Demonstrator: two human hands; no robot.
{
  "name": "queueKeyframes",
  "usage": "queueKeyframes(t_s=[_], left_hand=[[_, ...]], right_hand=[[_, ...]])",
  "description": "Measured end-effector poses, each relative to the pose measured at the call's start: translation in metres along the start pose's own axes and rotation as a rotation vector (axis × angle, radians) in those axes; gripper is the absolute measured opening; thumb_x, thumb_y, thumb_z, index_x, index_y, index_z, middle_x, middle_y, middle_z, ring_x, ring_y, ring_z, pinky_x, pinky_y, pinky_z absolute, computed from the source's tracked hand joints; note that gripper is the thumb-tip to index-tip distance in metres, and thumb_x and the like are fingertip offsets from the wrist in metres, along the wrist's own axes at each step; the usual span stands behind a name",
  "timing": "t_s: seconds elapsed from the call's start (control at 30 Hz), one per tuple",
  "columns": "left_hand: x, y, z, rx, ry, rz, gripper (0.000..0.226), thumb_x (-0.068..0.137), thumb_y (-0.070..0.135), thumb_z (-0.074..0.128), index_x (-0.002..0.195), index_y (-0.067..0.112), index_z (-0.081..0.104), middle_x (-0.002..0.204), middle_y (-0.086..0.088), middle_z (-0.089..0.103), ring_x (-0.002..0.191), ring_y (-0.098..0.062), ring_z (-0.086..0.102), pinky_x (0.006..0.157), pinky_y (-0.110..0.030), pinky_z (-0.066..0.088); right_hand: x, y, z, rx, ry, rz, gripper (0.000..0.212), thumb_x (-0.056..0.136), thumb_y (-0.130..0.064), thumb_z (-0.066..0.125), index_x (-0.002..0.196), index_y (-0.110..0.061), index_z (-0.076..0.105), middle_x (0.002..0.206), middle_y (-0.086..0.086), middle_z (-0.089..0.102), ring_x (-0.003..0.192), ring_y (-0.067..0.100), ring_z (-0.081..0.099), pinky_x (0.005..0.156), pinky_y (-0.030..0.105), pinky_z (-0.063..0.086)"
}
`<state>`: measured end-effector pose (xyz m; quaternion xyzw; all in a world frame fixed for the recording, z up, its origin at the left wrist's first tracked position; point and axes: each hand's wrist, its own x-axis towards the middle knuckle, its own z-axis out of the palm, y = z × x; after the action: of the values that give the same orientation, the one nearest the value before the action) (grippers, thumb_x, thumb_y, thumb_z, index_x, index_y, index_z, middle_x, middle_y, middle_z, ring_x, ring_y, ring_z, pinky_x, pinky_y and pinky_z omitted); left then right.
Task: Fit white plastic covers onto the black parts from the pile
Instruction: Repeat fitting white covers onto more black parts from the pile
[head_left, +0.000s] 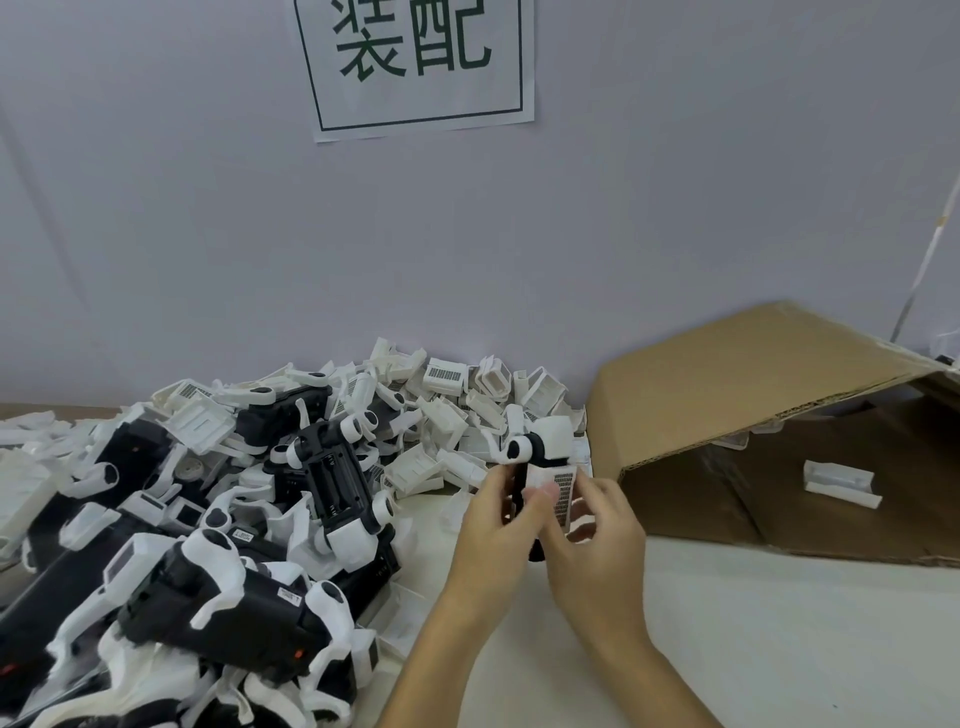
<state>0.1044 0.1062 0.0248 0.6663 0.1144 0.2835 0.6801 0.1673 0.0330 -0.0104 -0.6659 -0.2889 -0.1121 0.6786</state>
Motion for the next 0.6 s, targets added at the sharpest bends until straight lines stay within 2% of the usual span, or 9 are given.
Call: queueKeyframes(t_s=[0.1, 0.2, 0.3, 0.37, 0.43, 0.53, 0.6], left_hand=[[0.001, -0.003, 0.002, 0.027, 0.040, 0.005, 0.021, 0.097, 0.008, 0.061, 0.116, 0.016, 0.066, 0.101, -0.012, 0.073, 0.090, -0.018, 0.071, 0.076, -0.032, 0.058], [0.002, -0.002, -0.002, -0.055, 0.088, -0.023, 0.017, 0.100, 0.010, 0.056, 0.108, 0.013, 0.070, 0.096, -0.005, 0.076, 0.084, -0.014, 0.072, 0.067, -0.025, 0.057], [0.003, 0.000, -0.006, -0.121, 0.094, -0.052, 0.021, 0.101, 0.010, 0.051, 0.104, 0.009, 0.072, 0.095, -0.007, 0.077, 0.084, -0.013, 0.073, 0.064, -0.019, 0.055], [0.003, 0.001, -0.006, -0.131, 0.081, -0.057, 0.022, 0.101, 0.010, 0.050, 0.105, 0.007, 0.072, 0.097, -0.012, 0.076, 0.084, -0.016, 0.073, 0.065, -0.025, 0.057], [0.004, -0.001, -0.005, -0.100, 0.057, -0.045, 0.023, 0.101, 0.011, 0.050, 0.104, 0.008, 0.072, 0.096, -0.013, 0.076, 0.084, -0.019, 0.072, 0.071, -0.029, 0.059], [0.005, -0.003, -0.006, -0.068, 0.009, -0.028, 0.020, 0.100, 0.011, 0.052, 0.101, 0.008, 0.072, 0.088, -0.006, 0.076, 0.083, -0.016, 0.072, 0.070, -0.024, 0.057], [0.004, -0.002, -0.005, -0.046, -0.005, -0.014, 0.019, 0.097, 0.017, 0.056, 0.100, 0.006, 0.072, 0.085, -0.003, 0.076, 0.082, -0.013, 0.071, 0.069, -0.022, 0.055]], right_hand=[[-0.003, 0.002, 0.001, -0.055, -0.042, -0.061, 0.021, 0.091, -0.033, 0.069, 0.109, -0.024, 0.071, 0.092, -0.011, 0.056, 0.082, 0.004, 0.060, 0.064, 0.007, 0.043], [-0.005, 0.003, -0.002, -0.023, -0.163, -0.123, 0.031, 0.093, -0.023, 0.055, 0.123, -0.026, 0.066, 0.097, -0.006, 0.057, 0.087, 0.012, 0.059, 0.071, 0.009, 0.042], [-0.004, 0.001, -0.002, 0.128, -0.164, 0.046, 0.026, 0.093, -0.032, 0.053, 0.113, -0.033, 0.069, 0.102, -0.006, 0.064, 0.095, 0.010, 0.064, 0.075, 0.014, 0.047], [-0.002, 0.002, -0.002, 0.218, -0.163, 0.175, 0.024, 0.095, -0.041, 0.058, 0.111, -0.029, 0.072, 0.109, -0.004, 0.069, 0.101, 0.009, 0.066, 0.082, 0.025, 0.053], [0.000, 0.002, -0.003, 0.339, -0.186, 0.267, 0.031, 0.096, -0.043, 0.058, 0.112, -0.023, 0.075, 0.113, 0.003, 0.073, 0.107, 0.017, 0.068, 0.089, 0.037, 0.056], [0.003, -0.005, -0.004, 0.610, -0.223, 0.407, 0.036, 0.091, -0.043, 0.057, 0.111, -0.021, 0.077, 0.112, 0.012, 0.074, 0.106, 0.025, 0.071, 0.080, 0.031, 0.059], [0.004, -0.009, -0.002, 0.646, -0.207, 0.445, 0.034, 0.092, -0.047, 0.062, 0.109, -0.022, 0.077, 0.111, 0.013, 0.075, 0.106, 0.026, 0.071, 0.077, 0.027, 0.059]])
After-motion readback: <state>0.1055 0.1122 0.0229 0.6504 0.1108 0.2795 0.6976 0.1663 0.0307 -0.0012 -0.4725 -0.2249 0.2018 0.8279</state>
